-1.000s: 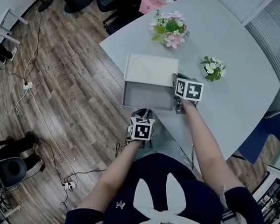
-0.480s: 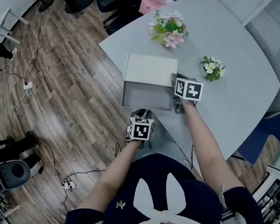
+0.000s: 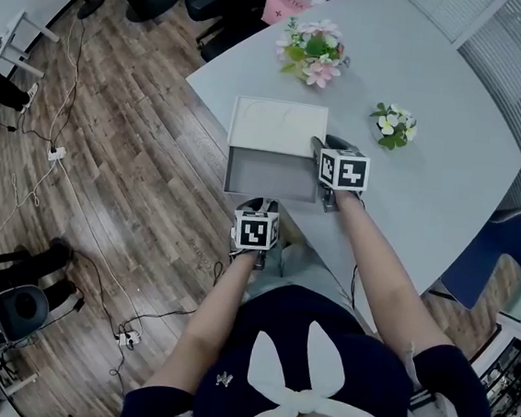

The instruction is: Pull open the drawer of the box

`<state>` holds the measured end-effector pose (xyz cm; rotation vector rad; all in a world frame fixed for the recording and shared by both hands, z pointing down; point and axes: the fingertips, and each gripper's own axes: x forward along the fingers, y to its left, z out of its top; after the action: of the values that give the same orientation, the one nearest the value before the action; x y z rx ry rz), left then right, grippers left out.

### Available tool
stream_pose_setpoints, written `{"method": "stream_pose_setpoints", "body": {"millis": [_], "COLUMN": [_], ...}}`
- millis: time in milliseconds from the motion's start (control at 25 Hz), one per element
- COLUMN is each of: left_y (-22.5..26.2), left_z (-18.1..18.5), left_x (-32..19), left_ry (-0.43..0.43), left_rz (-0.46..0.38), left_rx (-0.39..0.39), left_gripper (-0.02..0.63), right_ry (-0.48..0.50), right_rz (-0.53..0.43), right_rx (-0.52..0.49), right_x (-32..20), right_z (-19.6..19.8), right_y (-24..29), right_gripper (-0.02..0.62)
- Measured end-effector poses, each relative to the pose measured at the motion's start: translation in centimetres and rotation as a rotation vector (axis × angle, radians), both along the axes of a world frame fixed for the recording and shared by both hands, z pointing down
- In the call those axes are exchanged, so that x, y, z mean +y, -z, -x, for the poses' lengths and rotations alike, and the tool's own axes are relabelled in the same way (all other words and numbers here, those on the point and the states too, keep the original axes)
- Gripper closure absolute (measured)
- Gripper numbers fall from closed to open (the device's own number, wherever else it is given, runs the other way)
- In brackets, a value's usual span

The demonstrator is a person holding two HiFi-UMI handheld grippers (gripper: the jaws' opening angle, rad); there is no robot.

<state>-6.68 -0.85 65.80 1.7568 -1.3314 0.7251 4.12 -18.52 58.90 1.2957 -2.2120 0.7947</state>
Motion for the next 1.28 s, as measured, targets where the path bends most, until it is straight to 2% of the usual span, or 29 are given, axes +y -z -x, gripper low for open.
{"method": "stream_pose_setpoints", "body": {"millis": [120, 320, 600, 800, 1120, 1280], "left_y": [0.4, 2.9, 7.5, 11.1, 15.4, 17.1], "left_z": [0.5, 1.5, 1.6, 1.1, -0.1, -0.9], "left_x": [0.4, 0.9, 0.7, 0.8, 1.2, 2.1], "left_ry": [0.025, 0.077, 0.120, 0.114, 0.166, 0.182], "left_rz": [0.000, -0.051, -0.166, -0.253, -0.386, -0.429], "left_rx": [0.016, 0.016, 0.026, 0.045, 0.072, 0.075], "left_gripper": [0.464, 0.463, 0.463, 0.465, 0.542, 0.565], "right_ry": [0.009, 0.045, 0.148, 0.199, 0.214, 0.247], "right_rz": [-0.013, -0.051, -0.131, -0.178, -0.233, -0.242], "right_rx": [-0.012, -0.027, -0.029, -0.023, -0.062, -0.089], "right_x": [0.9, 3.2, 6.9, 9.6, 13.3, 15.3], "right_z": [-0.1, -0.4, -0.2, 0.4, 0.1, -0.2], "right_y": [0.6, 2.1, 5.5, 8.0, 11.2, 12.5], "right_gripper": [0.445, 0.454, 0.465, 0.483, 0.588, 0.589]}}
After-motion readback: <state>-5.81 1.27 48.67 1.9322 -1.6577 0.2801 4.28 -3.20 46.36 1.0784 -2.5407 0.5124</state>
